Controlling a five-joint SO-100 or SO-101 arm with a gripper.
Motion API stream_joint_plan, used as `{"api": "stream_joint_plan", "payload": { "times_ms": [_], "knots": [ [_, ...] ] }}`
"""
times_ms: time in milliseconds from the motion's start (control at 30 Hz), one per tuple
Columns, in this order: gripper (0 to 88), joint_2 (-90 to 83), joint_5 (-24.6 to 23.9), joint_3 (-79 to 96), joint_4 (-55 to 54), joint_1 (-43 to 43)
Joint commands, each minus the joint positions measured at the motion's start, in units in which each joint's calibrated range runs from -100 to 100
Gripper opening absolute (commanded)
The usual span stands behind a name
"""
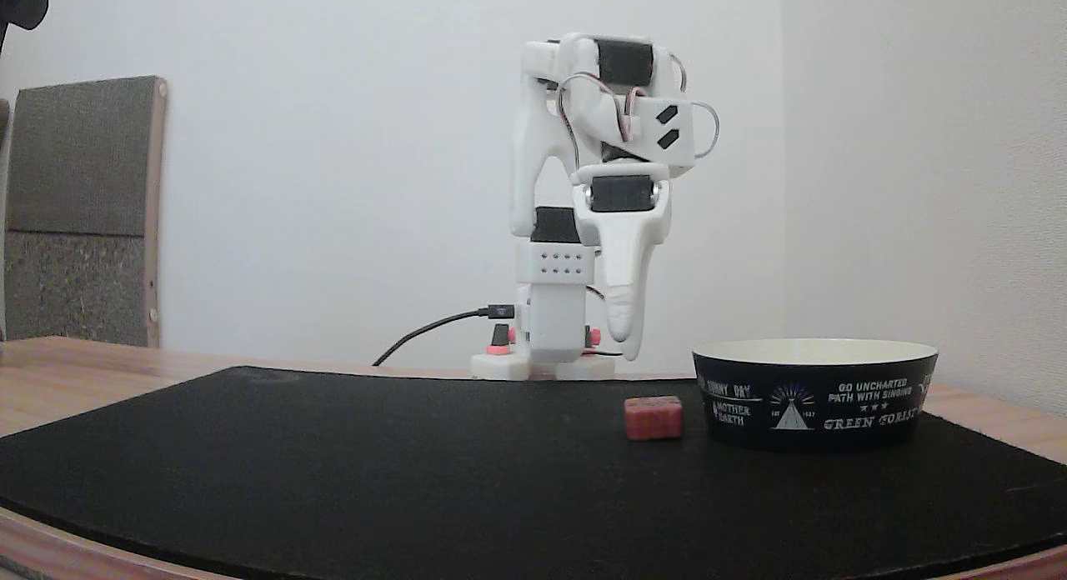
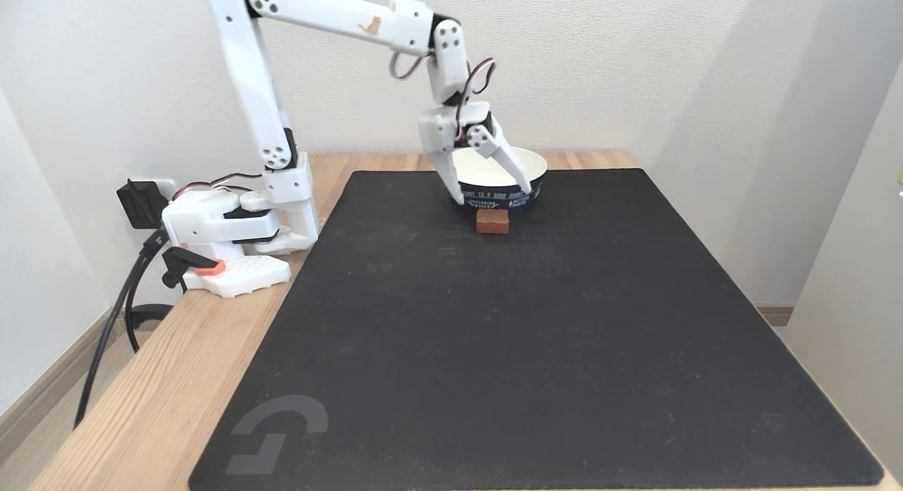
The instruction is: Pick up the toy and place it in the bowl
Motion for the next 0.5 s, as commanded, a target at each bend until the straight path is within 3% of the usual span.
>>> {"api": "stream_joint_plan", "payload": {
  "times_ms": [0,467],
  "knots": [
    [38.9,4.1,-0.3,-8.4,4.5,-0.4],
    [38.9,11.8,3.0,-11.0,3.1,-0.5]
  ]
}}
